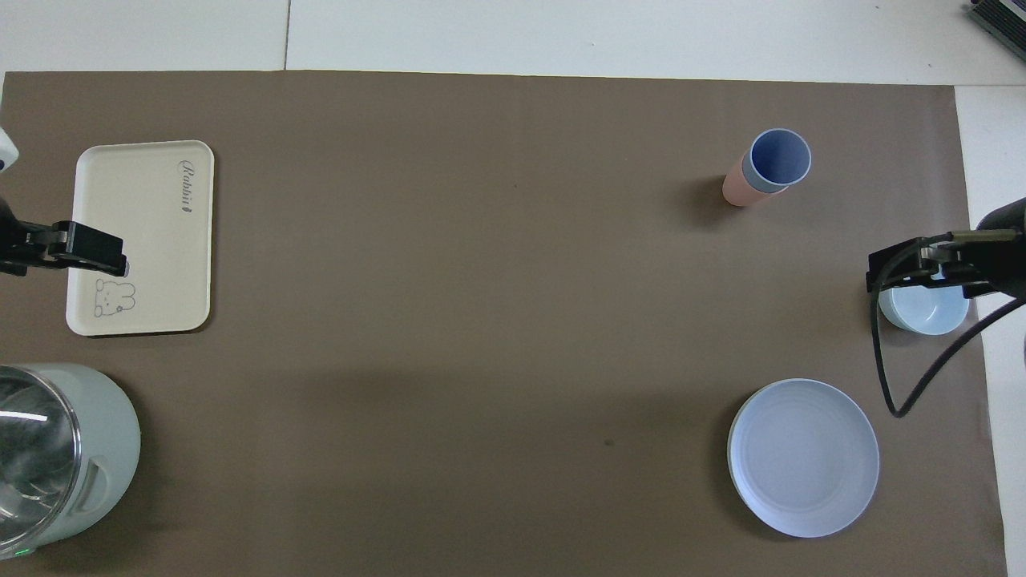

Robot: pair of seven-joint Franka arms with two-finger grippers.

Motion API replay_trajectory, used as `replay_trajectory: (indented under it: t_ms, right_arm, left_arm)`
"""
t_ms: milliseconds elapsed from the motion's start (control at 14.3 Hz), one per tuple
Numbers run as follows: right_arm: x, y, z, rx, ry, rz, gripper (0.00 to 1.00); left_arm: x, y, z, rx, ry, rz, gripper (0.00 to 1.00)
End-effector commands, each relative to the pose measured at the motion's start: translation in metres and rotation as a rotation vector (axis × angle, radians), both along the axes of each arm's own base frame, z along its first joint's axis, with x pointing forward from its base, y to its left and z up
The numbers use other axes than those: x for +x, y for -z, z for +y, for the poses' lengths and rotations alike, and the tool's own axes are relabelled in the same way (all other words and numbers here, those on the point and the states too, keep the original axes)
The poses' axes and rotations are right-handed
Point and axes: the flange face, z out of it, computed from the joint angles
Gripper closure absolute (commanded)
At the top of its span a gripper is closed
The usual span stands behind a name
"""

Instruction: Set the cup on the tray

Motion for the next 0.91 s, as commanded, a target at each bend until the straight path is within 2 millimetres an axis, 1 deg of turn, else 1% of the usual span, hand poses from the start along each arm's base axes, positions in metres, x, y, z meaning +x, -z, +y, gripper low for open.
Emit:
replay_trajectory:
  t_ms: [0, 420, 490, 560, 630, 700, 770, 840]
  right_arm:
    - [0.000, -0.002, -0.002, 0.015, -0.009, -0.003, 0.00]
    - [-0.004, 0.002, -0.004, 0.022, -0.018, 0.020, 0.00]
    - [-0.002, 0.005, -0.012, 0.021, -0.017, 0.009, 0.00]
    - [0.004, 0.004, -0.022, 0.024, -0.039, -0.045, 0.00]
    - [0.009, 0.011, -0.040, 0.022, -0.075, -0.086, 0.00]
    - [0.008, 0.019, -0.059, 0.024, -0.133, -0.120, 0.00]
    - [0.011, 0.030, -0.070, 0.041, -0.233, -0.173, 0.00]
    - [0.010, 0.041, -0.082, 0.059, -0.332, -0.217, 0.00]
  left_arm:
    - [-0.009, 0.000, 0.002, 0.001, -0.013, -0.003, 0.00]
    - [-0.011, 0.000, 0.002, 0.001, -0.013, 0.000, 0.00]
    - [-0.011, 0.000, 0.001, 0.001, -0.013, -0.002, 0.00]
    - [-0.010, -0.001, 0.002, 0.001, -0.008, -0.012, 0.00]
    - [-0.009, -0.001, 0.002, 0.000, -0.003, -0.015, 0.00]
    - [-0.009, -0.001, 0.002, 0.000, -0.005, -0.018, 0.00]
    - [-0.008, -0.001, 0.002, 0.000, -0.005, -0.020, 0.00]
    - [-0.008, -0.001, 0.004, 0.000, -0.006, -0.023, 0.00]
